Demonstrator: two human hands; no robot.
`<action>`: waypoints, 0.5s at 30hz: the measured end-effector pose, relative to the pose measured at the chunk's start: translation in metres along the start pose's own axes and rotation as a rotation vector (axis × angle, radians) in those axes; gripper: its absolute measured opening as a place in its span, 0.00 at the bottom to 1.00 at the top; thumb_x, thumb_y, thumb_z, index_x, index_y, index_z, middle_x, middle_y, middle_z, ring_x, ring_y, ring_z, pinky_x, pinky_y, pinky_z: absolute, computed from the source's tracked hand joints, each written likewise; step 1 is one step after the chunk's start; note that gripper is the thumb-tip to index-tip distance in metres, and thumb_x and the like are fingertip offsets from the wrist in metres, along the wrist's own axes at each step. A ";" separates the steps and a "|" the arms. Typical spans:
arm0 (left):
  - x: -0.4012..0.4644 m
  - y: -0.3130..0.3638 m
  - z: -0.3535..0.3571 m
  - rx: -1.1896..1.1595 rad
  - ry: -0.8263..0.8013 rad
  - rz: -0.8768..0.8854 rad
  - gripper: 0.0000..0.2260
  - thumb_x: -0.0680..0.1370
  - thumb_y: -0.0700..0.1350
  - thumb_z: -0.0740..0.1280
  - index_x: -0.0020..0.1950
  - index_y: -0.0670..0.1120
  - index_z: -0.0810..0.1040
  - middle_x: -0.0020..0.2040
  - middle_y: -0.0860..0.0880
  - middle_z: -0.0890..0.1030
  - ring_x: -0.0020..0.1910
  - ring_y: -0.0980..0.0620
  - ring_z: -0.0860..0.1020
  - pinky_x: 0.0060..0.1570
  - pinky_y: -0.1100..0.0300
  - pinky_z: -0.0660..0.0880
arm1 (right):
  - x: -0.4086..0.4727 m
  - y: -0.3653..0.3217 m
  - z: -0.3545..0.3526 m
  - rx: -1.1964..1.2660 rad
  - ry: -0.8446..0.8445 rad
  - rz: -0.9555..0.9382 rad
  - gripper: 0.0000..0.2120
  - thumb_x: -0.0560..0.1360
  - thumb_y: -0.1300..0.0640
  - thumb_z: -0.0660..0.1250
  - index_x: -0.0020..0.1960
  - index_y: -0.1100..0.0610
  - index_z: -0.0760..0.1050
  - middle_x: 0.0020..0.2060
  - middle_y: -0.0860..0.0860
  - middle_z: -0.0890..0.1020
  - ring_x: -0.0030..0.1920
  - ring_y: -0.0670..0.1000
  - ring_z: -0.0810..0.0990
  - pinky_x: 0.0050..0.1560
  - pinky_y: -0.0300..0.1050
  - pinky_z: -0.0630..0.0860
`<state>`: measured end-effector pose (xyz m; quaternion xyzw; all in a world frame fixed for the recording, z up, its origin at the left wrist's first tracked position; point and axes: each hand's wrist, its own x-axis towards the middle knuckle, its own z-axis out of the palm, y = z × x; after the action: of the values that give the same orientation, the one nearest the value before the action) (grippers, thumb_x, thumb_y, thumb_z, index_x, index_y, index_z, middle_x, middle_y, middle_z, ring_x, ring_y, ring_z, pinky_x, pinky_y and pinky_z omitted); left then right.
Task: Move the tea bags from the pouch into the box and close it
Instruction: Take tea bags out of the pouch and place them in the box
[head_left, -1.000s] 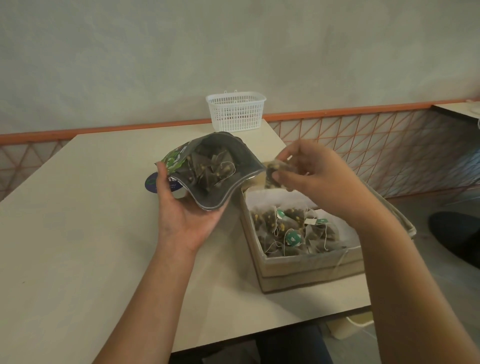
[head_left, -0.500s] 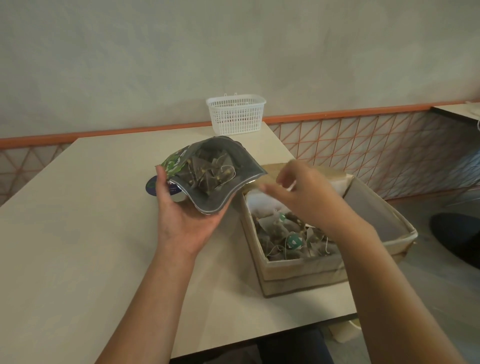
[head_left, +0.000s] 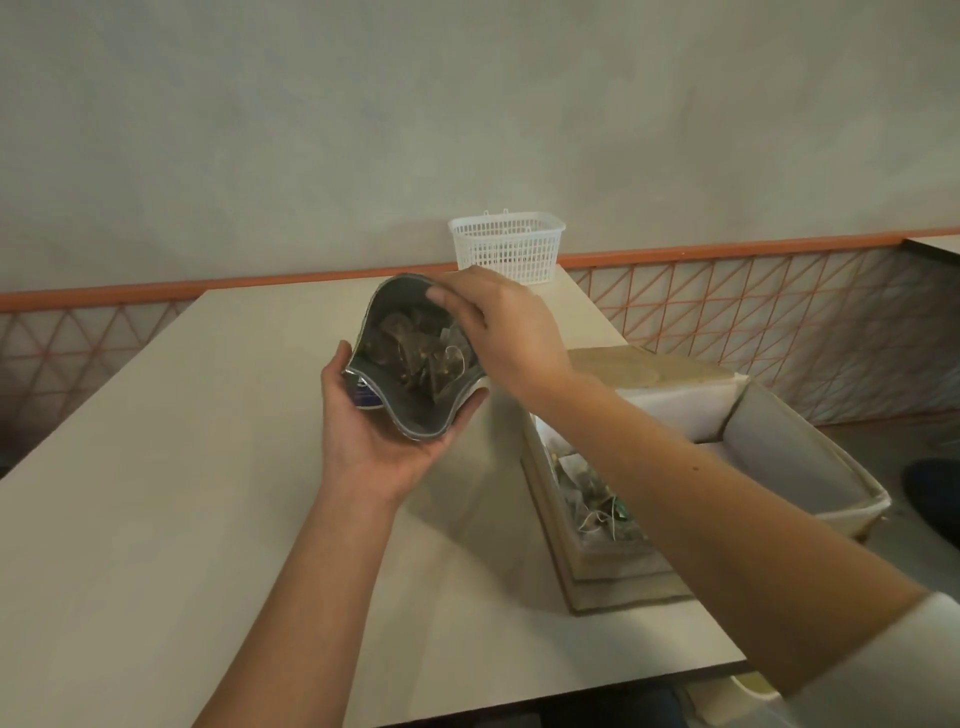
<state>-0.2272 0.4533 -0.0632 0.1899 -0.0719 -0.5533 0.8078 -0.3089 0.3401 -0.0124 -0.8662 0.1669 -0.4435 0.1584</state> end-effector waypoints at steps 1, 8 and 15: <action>0.000 0.003 0.000 0.000 -0.020 0.004 0.27 0.76 0.62 0.64 0.68 0.46 0.78 0.65 0.37 0.79 0.64 0.32 0.77 0.65 0.34 0.71 | 0.001 -0.002 0.002 -0.005 0.010 -0.002 0.13 0.80 0.52 0.62 0.60 0.53 0.80 0.52 0.49 0.84 0.51 0.51 0.80 0.47 0.40 0.74; -0.010 -0.003 0.004 0.007 -0.133 0.055 0.23 0.79 0.59 0.59 0.56 0.44 0.86 0.63 0.40 0.81 0.63 0.39 0.79 0.57 0.39 0.78 | -0.006 -0.028 -0.012 -0.035 0.238 -0.263 0.14 0.81 0.53 0.60 0.64 0.50 0.77 0.54 0.45 0.83 0.53 0.49 0.80 0.49 0.46 0.78; 0.016 0.003 -0.003 0.002 -0.036 0.014 0.23 0.77 0.60 0.64 0.62 0.46 0.84 0.65 0.39 0.80 0.67 0.38 0.76 0.72 0.42 0.66 | 0.003 -0.017 -0.002 -0.147 0.122 -0.205 0.18 0.81 0.48 0.55 0.64 0.50 0.77 0.53 0.46 0.84 0.50 0.52 0.81 0.44 0.51 0.79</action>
<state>-0.2173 0.4398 -0.0664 0.1804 -0.0883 -0.5511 0.8099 -0.3066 0.3535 -0.0022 -0.8594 0.1191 -0.4958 0.0378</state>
